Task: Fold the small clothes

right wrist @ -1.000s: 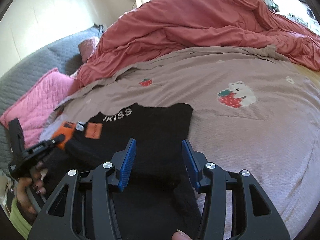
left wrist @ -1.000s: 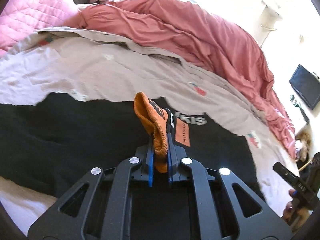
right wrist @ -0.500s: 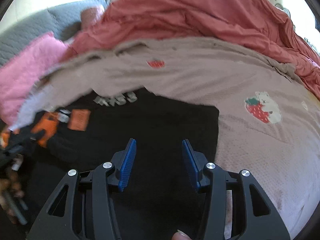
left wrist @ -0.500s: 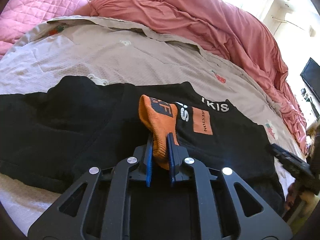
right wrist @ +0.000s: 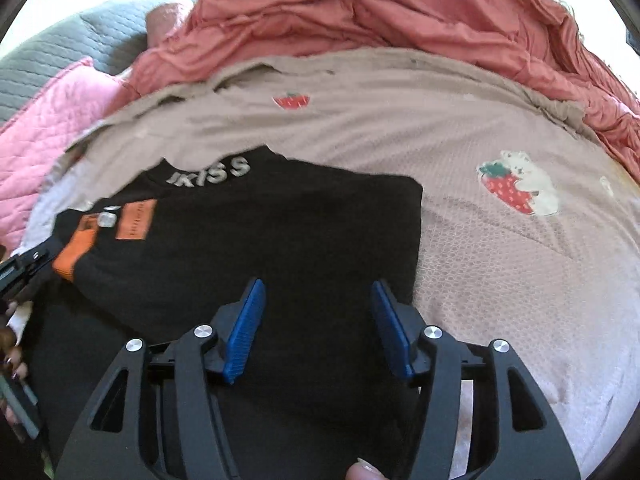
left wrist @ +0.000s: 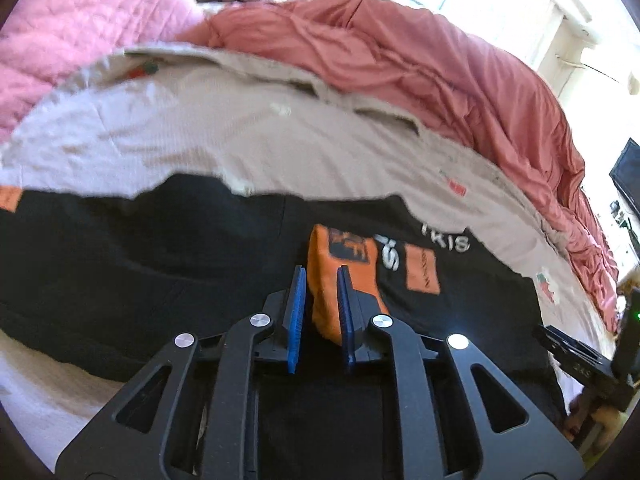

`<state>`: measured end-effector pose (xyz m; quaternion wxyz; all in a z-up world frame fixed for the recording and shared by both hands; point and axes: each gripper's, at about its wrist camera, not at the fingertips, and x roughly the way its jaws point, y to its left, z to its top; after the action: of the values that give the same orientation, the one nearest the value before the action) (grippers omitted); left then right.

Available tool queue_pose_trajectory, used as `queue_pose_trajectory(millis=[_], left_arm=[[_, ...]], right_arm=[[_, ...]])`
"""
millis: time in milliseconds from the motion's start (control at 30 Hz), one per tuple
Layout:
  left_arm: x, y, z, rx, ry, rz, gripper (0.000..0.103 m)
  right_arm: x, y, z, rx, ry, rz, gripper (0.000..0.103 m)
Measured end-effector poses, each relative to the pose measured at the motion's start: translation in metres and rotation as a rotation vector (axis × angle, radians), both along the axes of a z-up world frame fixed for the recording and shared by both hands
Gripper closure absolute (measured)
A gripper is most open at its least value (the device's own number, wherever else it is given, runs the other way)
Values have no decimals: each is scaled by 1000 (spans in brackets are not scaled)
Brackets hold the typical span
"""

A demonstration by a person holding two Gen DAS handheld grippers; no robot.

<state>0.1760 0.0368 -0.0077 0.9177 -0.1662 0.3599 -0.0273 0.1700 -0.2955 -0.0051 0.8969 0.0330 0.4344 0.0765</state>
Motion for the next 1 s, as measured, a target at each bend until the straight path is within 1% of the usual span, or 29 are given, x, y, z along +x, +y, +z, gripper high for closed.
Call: queue_pose_trajectory(millis=[100, 167, 200, 267, 333, 433, 467, 500, 600, 667, 733, 800, 833, 900, 933, 967, 1000], left_arm=[[-8, -16, 13, 21, -69, -64, 94], [-14, -33, 20, 63, -101, -112, 94], [-16, -44, 22, 90, -108, -148, 92], [-17, -54, 19, 112, -98, -183, 89], [-14, -61, 9, 113, -55, -219, 87], [-4, -60, -11, 101, 45, -225, 79], [1, -56, -19, 88, 90, -216, 78], [2, -53, -23, 67, 104, -211, 79], [3, -39, -24, -32, 110, -201, 79], [2, -36, -23, -58, 108, -196, 79], [-3, -35, -20, -66, 100, -192, 77], [-8, -38, -15, -51, 83, -191, 68], [-11, -39, -12, -35, 72, -188, 67], [-16, -41, -6, -5, 52, -182, 60], [-18, -42, -3, 6, 40, -181, 58], [-20, -43, -1, 11, 33, -184, 55], [-24, -45, 1, 24, 19, -187, 51]], right_arm=[[-11, 5, 6, 11, -13, 39, 45], [-16, 10, 6, 9, -11, 64, 45], [-18, 12, 6, 10, -9, 71, 45], [-18, 19, 2, 16, 9, 96, 45], [-17, 24, -4, 6, 29, 102, 45], [-15, 27, -14, -14, 70, 99, 45], [-14, 26, -18, -12, 84, 95, 45], [-12, 25, -22, -3, 97, 91, 45], [-12, 23, -23, 13, 101, 84, 45], [-14, 23, -20, 14, 94, 82, 45], [-16, 21, -17, 22, 88, 80, 45], [-20, 19, -13, 39, 76, 78, 44], [-22, 18, -10, 45, 71, 77, 44], [-26, 16, -6, 55, 62, 82, 44], [-27, 16, -4, 55, 58, 83, 34], [-30, 15, -1, 51, 48, 79, 28], [-33, 14, 1, 50, 36, 77, 24]])
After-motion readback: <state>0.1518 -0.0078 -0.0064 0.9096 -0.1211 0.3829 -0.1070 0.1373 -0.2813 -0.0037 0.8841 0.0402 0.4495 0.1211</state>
